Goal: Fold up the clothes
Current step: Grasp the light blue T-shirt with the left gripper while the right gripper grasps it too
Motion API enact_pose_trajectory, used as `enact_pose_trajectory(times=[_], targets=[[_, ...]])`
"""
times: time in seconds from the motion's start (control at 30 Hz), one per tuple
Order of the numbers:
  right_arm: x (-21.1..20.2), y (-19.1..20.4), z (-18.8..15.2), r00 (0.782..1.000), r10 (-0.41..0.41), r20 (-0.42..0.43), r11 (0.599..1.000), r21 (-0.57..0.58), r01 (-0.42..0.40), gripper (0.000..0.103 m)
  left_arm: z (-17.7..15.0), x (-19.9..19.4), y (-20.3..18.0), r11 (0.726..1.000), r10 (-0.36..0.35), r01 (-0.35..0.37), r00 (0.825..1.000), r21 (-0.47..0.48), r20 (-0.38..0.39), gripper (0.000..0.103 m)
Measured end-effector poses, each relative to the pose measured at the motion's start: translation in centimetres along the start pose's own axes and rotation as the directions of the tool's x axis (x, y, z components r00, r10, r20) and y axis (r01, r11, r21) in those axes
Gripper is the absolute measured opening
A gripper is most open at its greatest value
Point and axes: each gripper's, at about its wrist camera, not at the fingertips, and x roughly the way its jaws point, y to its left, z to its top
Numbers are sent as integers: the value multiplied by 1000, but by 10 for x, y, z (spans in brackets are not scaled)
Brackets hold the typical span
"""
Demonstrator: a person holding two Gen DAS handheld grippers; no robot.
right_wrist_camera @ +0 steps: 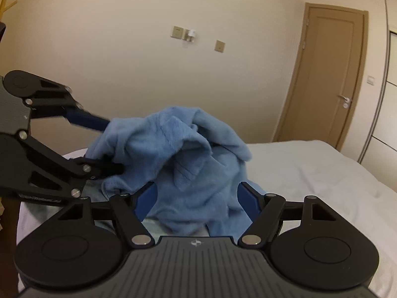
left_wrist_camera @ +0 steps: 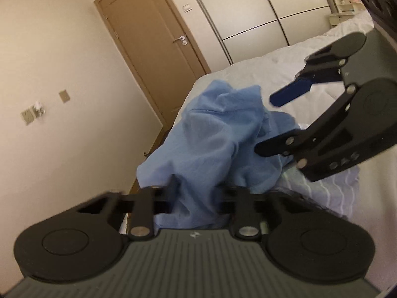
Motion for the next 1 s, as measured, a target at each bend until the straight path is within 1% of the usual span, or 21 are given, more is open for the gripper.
enact_pose_trajectory(times=[0.07,0.17,0.2,0.23,0.3,0.37,0.4,0.47,0.57,0.63,0.67,0.73,0.77,0.87,0.93,0.97,1.0], targets=[[9,3,1,1000,10,-3,1000,-25,-10,57,1,1,5,999,-12,12,1000,-37,7,7],[14,7,2,1000,10,-6,998,-59,-11,31,13,-9,12,998,-12,17,998,-66,62,6],[5,5,5,1000,-4,11,998,-59,5,14,21,-15,12,998,-13,18,996,-64,91,5],[-3,3,7,999,-18,27,998,-57,20,1,29,-21,13,998,-17,24,993,-61,116,5],[-21,0,13,997,-47,61,997,-54,50,0,49,-37,10,997,-37,47,985,-55,170,5],[-40,-5,19,992,-77,95,995,-50,82,0,70,-56,4,996,-68,81,971,-45,228,5],[-57,-10,25,988,-99,115,994,-45,104,0,79,-68,-2,994,-89,103,961,-37,263,5],[-95,-20,35,977,-148,153,987,-42,156,0,98,-93,-15,988,-137,151,934,-17,330,5],[-162,-38,44,950,-237,202,968,-36,249,0,122,-130,-41,968,-232,250,881,11,413,5],[-209,-49,43,931,-295,216,950,-34,310,0,135,-151,-59,940,-314,340,837,23,448,5],[-232,-54,41,921,-323,220,941,-33,338,0,141,-161,-70,923,-354,384,812,33,465,5],[-278,-63,38,899,-376,226,919,-30,392,0,148,-182,-92,881,-434,470,756,56,491,5],[-301,-68,34,890,-397,223,911,-23,412,0,152,-191,-102,856,-473,513,726,65,499,5],[-367,-80,17,862,-460,211,882,-2,471,0,162,-209,-130,787,-566,608,648,101,509,5],[-410,-86,5,842,-499,203,862,16,507,0,168,-221,-148,736,-622,665,592,126,513,5],[-427,-87,-1,831,-520,200,850,23,526,0,171,-223,-157,719,-643,681,573,142,508,5],[-445,-89,-7,818,-540,196,837,29,546,0,171,-222,-166,708,-657,689,562,156,502,5]])
